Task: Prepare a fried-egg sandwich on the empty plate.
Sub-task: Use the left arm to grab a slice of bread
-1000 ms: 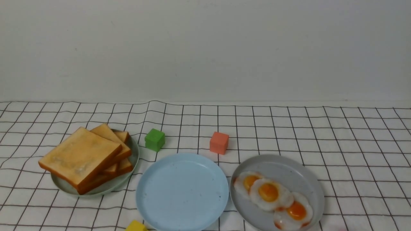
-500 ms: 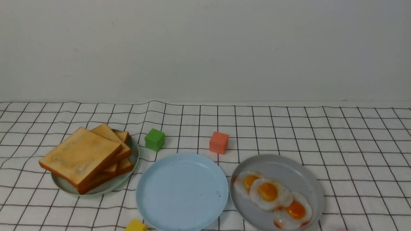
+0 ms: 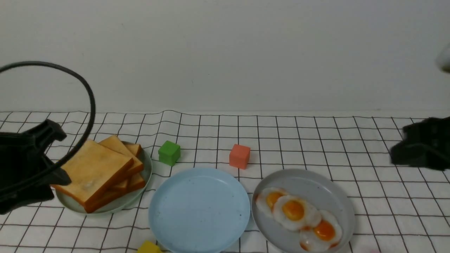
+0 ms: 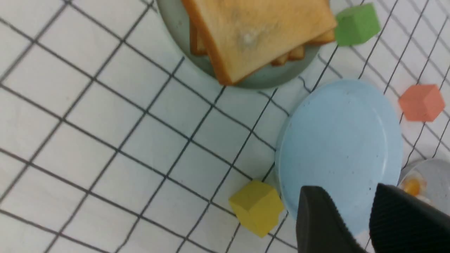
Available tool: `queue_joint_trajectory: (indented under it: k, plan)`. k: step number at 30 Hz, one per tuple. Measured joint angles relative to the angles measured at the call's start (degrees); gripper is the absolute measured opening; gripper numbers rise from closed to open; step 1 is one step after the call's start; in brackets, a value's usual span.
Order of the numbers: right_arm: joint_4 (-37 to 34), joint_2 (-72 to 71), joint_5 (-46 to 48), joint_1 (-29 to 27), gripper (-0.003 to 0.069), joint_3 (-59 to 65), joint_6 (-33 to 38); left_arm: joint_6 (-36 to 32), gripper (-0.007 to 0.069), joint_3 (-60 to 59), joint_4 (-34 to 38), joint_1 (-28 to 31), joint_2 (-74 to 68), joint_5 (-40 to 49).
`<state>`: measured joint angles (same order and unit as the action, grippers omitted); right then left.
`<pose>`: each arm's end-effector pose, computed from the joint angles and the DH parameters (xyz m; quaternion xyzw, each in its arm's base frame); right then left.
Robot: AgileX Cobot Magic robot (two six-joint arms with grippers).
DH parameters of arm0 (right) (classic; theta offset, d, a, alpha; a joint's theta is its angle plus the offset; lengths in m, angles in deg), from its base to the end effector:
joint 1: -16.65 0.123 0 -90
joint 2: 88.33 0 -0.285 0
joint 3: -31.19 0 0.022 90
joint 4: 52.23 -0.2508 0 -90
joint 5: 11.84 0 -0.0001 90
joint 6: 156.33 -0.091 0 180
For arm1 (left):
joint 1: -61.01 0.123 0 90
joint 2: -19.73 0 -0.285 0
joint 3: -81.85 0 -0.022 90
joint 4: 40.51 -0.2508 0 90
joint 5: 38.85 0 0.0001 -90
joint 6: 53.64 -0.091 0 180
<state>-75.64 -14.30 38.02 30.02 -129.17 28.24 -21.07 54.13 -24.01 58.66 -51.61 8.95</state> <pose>0.2151 0.0796 0.3354 -0.0702 0.9305 0.2112 0.2911 0.2091 -0.0278 0.3017 -0.3072 0.8996 -0.2081 0.2304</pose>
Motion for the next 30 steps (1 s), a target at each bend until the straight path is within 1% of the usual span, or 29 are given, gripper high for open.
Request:
queue_joint_trajectory:
  k: [2, 4, 5, 7, 8, 9, 10, 13, 14, 16, 18, 23, 24, 25, 28, 30]
  plan:
    - [-5.84, 2.79, -0.06, 3.01, 0.0241, 0.0, 7.14, -2.2, 0.0238, 0.0, 2.84, 0.2, -1.91, -0.37]
    - [-9.77, 4.77, 0.23, 4.88, 0.0241, 0.0, 13.31, -3.58, 0.0238, 0.0, 4.49, 1.47, -2.81, -0.82]
    - [-11.45, 5.44, 0.36, 5.58, 0.0241, 0.0, 15.29, -4.24, 0.0238, 0.0, 4.78, 2.51, -2.96, -0.91]
    - [-14.44, 6.46, 0.94, 6.41, 0.0241, 0.0, 21.06, -6.0, 0.0238, 0.0, 4.56, 5.94, -3.32, -1.28]
    - [-15.86, 6.82, 0.99, 6.6, 0.0241, 0.05, 23.58, -7.07, 0.0238, 0.0, 3.96, 8.75, -3.66, -1.62]
    - [-15.86, 6.82, 0.99, 6.6, 0.0241, 0.05, 23.94, -7.27, 0.0238, 0.0, 3.87, 9.24, -3.83, -1.69]
    - [-16.82, 6.89, 0.99, 6.65, 0.0241, 0.05, 25.58, -8.0, 0.0238, 0.0, 3.39, 12.58, -4.6, -2.39]
    - [-18.2, 6.94, 0.99, 6.65, 0.0241, 0.05, 26.69, -10.55, 0.0238, 0.0, 3.38, 17.94, -7.69, -6.23]
    - [-18.33, 6.94, 0.99, 6.65, 0.0241, 0.05, 26.7, -10.8, 0.0238, 0.0, 3.37, 18.12, -7.97, -6.54]
    - [-18.97, 6.96, 0.99, 6.65, 0.0241, 0.05, 27.09, -13.91, 0.0244, 0.0, 3.51, 19.44, -12.0, -10.29]
    - [-19.1, 6.96, 0.99, 6.65, 0.0241, 0.05, 27.09, -14.71, 0.0255, 0.0, 3.51, 19.59, -13.73, -11.37]
    - [-19.15, 6.96, 0.99, 6.65, 0.0241, 0.05, 27.09, -16.39, 0.0377, 0.0, 4.57, 19.6, -20.28, -15.08]
    - [-19.23, 6.96, 0.99, 6.65, 0.0241, 0.05, 27.09, -17.33, 0.0413, 0.0, 5.55, 19.6, -21.21, -15.84]
    - [-19.24, 6.96, 1.11, 6.65, 0.0241, 0.05, 27.09, -18.42, 0.0433, 0.0, 6.46, 19.6, -21.77, -16.36]
    - [-19.29, 6.96, 1.83, 6.65, 0.0241, 0.05, 27.09, -23.31, 0.0458, 0.0, 10.65, 19.6, -22.47, -18.25]
    - [-19.29, 6.96, 2.39, 6.65, 0.0241, 0.05, 27.09, -28.41, 0.0465, 0.0, 14.98, 19.6, -22.93, -19.68]
